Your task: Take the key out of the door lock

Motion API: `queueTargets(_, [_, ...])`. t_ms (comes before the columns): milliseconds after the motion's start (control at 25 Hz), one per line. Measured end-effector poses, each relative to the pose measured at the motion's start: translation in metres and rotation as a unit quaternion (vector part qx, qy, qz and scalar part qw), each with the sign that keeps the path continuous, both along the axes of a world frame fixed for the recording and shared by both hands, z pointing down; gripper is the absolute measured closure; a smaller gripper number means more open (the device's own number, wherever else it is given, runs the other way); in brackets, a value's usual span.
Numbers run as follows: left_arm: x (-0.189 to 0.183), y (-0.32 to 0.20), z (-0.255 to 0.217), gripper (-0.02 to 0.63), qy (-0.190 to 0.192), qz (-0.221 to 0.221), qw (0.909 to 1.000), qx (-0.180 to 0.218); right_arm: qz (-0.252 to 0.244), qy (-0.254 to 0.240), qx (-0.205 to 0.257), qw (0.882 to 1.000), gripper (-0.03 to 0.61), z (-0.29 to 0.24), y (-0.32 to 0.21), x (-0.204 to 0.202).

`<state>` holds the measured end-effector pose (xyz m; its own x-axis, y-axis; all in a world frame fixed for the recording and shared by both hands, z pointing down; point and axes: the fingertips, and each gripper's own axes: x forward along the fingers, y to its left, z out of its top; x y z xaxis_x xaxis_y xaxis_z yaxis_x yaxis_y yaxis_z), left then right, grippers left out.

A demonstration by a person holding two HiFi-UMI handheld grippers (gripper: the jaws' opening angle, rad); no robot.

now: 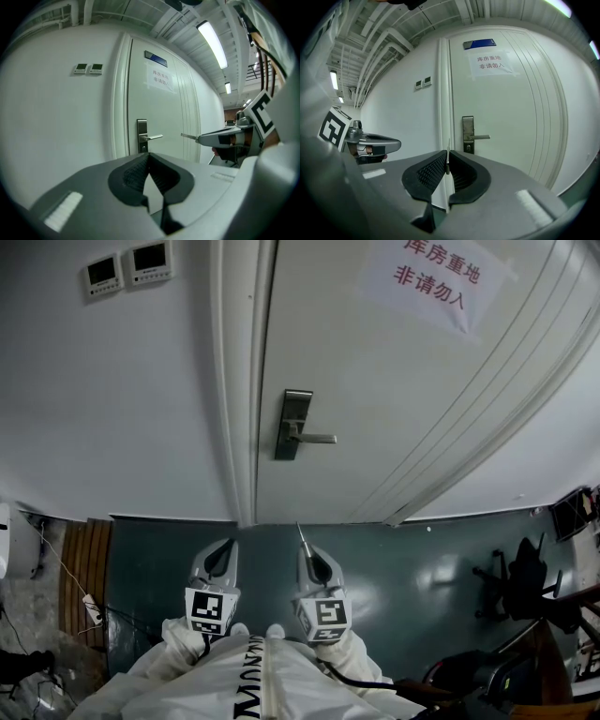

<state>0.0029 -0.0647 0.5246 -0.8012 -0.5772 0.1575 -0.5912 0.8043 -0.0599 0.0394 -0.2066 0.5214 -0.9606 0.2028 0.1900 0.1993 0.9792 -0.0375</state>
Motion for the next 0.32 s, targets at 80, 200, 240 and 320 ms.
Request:
queueTargets(80, [-0.0021, -0.0018, -0.0005, 0.614, 0.0, -0.001, 1.0, -0.001, 0.0, 0.001, -0.002, 1.0, 0.555, 0.0003, -0.0021, -0.0016])
queueTargets(200, [-0.0038, -0.0036, -0.0008, 0.614, -0.001, -0.001, 1.0, -0.001, 0.001, 0.003, -0.004, 1.0, 0.555, -0.0002, -0.0036, -0.0027])
queueTargets(240, [-0.0044, -0.0041, -0.0007, 0.614, -0.001, -0.001, 1.0, -0.002, 0.0, 0.002, -0.005, 1.0, 0.555, 0.0003, -0.0039, -0.003])
queueTargets(320, [-0.0056, -0.005, -0.0005, 0.614, 0.0, -0.001, 1.0, -0.002, -0.001, 0.0, -0.008, 1.0, 0.555, 0.0014, -0.0044, -0.004])
